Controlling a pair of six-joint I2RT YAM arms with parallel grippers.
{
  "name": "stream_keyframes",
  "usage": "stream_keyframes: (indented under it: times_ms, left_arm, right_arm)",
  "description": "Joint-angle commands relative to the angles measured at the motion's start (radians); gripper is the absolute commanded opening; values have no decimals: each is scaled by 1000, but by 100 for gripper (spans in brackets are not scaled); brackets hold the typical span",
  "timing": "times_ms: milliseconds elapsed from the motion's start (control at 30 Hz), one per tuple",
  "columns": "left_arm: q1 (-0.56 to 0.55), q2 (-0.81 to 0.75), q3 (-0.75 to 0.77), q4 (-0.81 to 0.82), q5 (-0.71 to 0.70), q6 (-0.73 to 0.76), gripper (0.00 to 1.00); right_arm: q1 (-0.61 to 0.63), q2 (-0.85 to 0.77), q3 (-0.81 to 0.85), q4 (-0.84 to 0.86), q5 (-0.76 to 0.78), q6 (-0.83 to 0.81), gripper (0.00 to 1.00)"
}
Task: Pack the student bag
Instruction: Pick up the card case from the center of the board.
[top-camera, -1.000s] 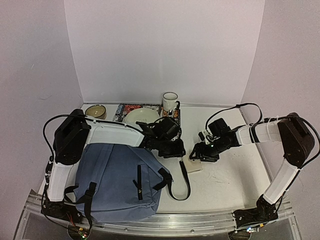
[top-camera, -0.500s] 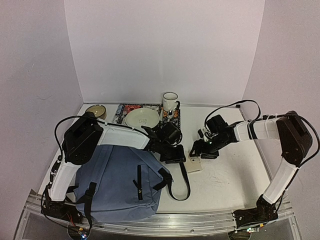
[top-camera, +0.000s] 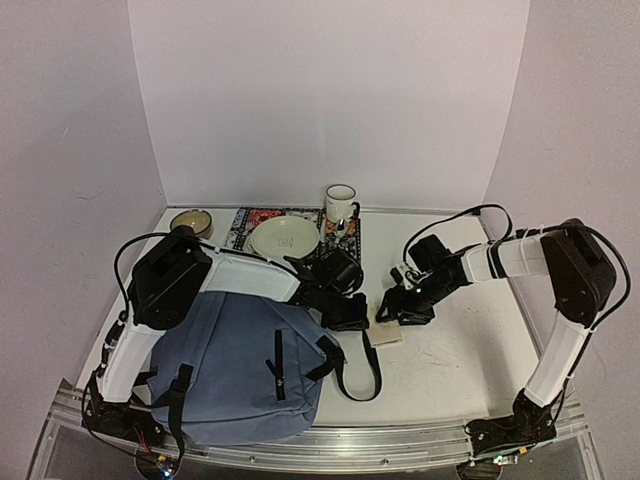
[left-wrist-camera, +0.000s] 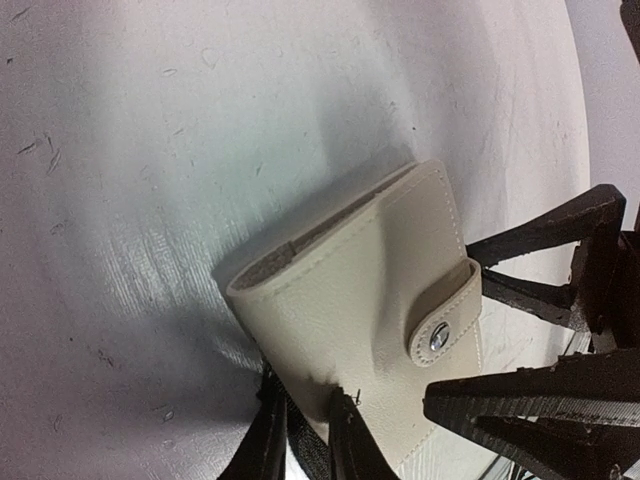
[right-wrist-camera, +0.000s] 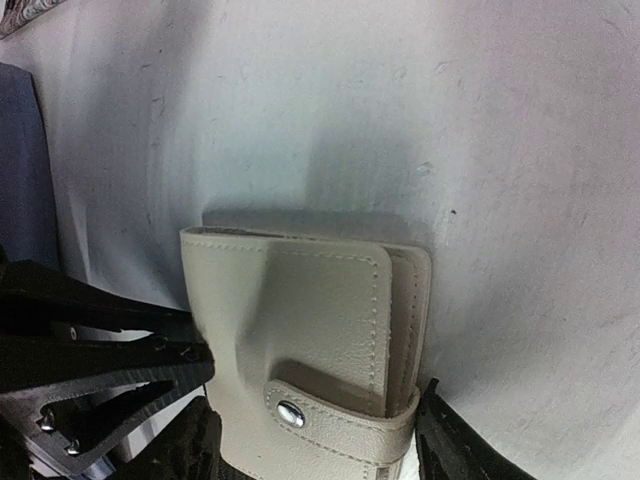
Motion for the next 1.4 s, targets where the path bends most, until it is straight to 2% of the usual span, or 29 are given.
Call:
stream_keyframes:
  times_ms: [0,167,533,700,800,933,1033,1100,1367]
  left_arm:
    - [-2,-4,-53,70,41,-39,15]
    - [-2,-50,-99,140,46,-67,14]
    - [-1,-87,-151,204,38,-97,14]
    - [0,-92,-160,212,35,-99,14]
    - [0,-94,-156,213,35,-100,14]
    - [0,-115,-153,213,19,-88,16]
    - [0,-157,-153,208,-6,-65,20]
    - [0,-196,-155,194,-26,-45,23]
    - [-2,-403,-208,40,-221,18,45]
  right_arm:
    - [17,-81,10,19,-176,8,62]
    - [17,-151,23,39,-223,34,58]
    - [17,-89,-15,17,-78,25,51]
    - [20,-75,-23,8,-66,10,45]
    - [21,-78,-19,2,-61,5,38]
    - [21,-108,-11,-12,-39,-1,16]
    - [21,-147,0,-29,-22,-5,4]
    - [22,-179,8,-56,-10,-5,0]
    - [31,-344,16,-80,1,50,0]
